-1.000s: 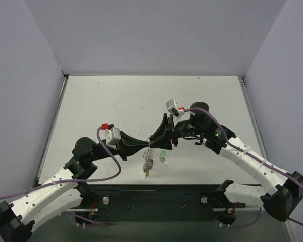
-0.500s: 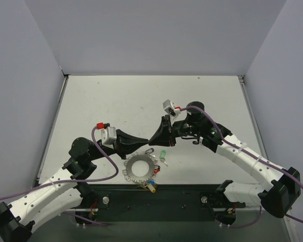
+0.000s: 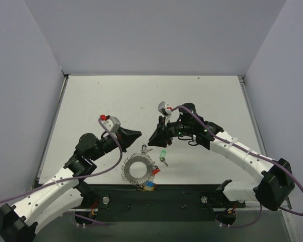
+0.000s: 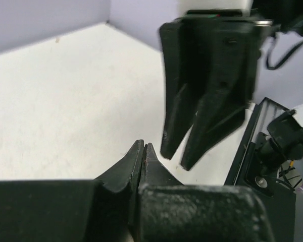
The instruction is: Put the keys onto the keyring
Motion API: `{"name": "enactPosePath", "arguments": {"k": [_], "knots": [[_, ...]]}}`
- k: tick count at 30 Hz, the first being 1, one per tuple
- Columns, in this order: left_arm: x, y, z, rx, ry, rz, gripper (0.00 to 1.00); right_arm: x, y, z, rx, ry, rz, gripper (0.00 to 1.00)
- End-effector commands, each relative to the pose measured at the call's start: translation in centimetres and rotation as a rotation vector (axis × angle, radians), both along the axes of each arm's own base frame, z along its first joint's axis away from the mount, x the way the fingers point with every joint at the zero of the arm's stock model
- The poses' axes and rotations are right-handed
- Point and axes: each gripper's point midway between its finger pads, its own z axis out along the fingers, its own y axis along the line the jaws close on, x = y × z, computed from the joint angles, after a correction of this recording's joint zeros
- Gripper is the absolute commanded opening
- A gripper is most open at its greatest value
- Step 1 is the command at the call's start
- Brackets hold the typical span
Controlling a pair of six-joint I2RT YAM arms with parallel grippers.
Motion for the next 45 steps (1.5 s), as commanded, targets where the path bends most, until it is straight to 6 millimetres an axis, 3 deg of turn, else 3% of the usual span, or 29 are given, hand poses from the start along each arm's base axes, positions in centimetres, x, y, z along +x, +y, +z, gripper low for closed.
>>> {"name": "enactPosePath", "arguments": {"k": [1, 5, 8, 12, 13, 15, 16, 17, 19, 30, 38, 45], "knots": [[3.8, 1.5, -5.8, 0.051, 0.304, 0.137, 0.00, 1.2, 0.4, -1.6, -0.029, 0.016, -0.043, 0.28], [4.5, 1.4, -9.1, 0.070, 0.482, 0.112, 0.13, 2.9, 0.2, -3.6, -0.101, 0.048, -0.175, 0.36], [4.6, 1.7, -11.0, 0.080, 0.533, 0.141, 0.23, 3.3, -0.2, -5.5, -0.136, 0.065, -0.250, 0.48], [5.4, 2.8, -10.8, 0.104, 0.516, 0.215, 0.46, 3.9, -0.7, -6.2, -0.189, 0.069, -0.318, 0.55], [5.5, 3.1, -11.1, 0.119, 0.517, 0.232, 0.58, 3.9, -0.9, -6.4, -0.200, 0.058, -0.327, 0.57], [5.9, 3.5, -10.9, 0.138, 0.491, 0.256, 0.60, 3.9, -1.0, -7.1, -0.225, 0.064, -0.337, 0.62], [5.9, 3.6, -11.0, 0.147, 0.494, 0.265, 0.70, 4.0, -1.1, -7.4, -0.234, 0.068, -0.344, 0.65], [6.1, 3.8, -11.0, 0.151, 0.494, 0.280, 0.72, 3.9, -1.1, -8.1, -0.255, 0.084, -0.342, 0.69], [6.1, 3.9, -11.5, 0.167, 0.508, 0.286, 0.73, 3.5, -1.2, -9.2, -0.288, 0.109, -0.340, 0.83], [6.2, 3.9, -12.3, 0.162, 0.528, 0.290, 0.73, 0.2, -2.8, -13.7, -0.446, 0.171, -0.324, 0.86], [6.6, 4.8, -12.9, 0.180, 0.577, 0.349, 0.73, -0.7, -2.0, -13.6, -0.456, 0.162, -0.296, 0.86], [5.4, 6.6, -13.9, 0.205, 0.651, 0.404, 0.73, -0.6, -1.3, -13.5, -0.451, 0.160, -0.285, 0.86]]}}
